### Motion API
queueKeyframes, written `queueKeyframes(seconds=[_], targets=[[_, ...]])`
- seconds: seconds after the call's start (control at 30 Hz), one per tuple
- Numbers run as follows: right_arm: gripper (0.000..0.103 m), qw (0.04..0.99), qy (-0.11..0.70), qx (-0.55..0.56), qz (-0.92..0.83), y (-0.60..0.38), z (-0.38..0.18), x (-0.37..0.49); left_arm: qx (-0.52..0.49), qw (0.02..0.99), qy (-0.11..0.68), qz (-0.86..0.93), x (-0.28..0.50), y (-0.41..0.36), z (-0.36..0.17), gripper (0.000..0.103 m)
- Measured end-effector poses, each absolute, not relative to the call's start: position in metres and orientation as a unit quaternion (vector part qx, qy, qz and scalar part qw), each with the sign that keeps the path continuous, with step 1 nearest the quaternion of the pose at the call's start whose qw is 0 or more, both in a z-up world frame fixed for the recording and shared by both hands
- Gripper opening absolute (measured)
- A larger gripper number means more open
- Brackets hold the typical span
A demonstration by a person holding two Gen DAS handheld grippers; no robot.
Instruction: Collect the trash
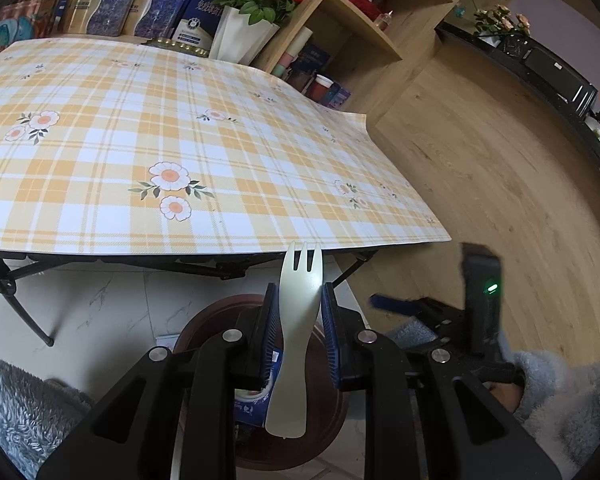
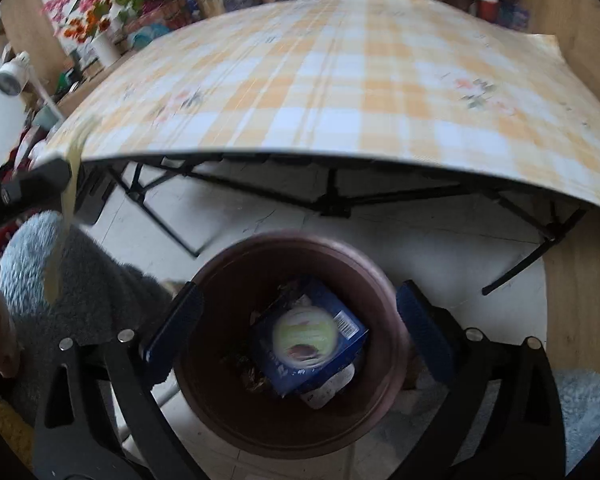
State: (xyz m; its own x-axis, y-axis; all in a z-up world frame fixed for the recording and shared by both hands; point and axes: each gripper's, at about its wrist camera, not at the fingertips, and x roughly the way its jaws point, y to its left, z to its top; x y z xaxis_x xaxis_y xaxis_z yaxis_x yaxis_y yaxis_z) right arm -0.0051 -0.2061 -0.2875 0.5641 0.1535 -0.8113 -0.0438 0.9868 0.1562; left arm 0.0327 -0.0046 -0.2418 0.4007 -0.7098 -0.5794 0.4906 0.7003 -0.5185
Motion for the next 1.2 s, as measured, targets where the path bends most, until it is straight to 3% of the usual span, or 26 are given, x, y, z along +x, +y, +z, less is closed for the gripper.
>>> queueKeyframes(seconds=[0.23,0.6,1.03,1.1,1.17,1.2], targets=[[0.097,0.919,0.379,0.104,-0.039,-0.250,-0.259,-0.019,-0.107,0.821,0.431,-0.358,0.033,-0.014,-0.251,0.021],[0.097,0.908,0.382,0.156,-0.077,-0.275,-0.267,-0.022,-0.016,0.789,0.502,-0.355,0.035,-0.054,-0.285,0.021],[0.097,0.902,0.389,0.170,-0.081,-0.281,-0.271,-0.020,0.025,0.772,0.531,-0.349,0.037,-0.068,-0.302,0.022],[0.097,0.900,0.392,0.171,-0.081,-0.281,-0.272,-0.019,0.022,0.773,0.534,-0.343,0.038,-0.068,-0.302,0.030],[0.097,0.900,0.394,0.172,-0.081,-0.281,-0.273,-0.019,0.021,0.776,0.535,-0.333,0.040,-0.067,-0.303,0.056],[0.097,0.900,0.394,0.172,-0.081,-0.281,-0.273,-0.019,0.019,0.780,0.535,-0.326,0.041,-0.066,-0.302,0.064]])
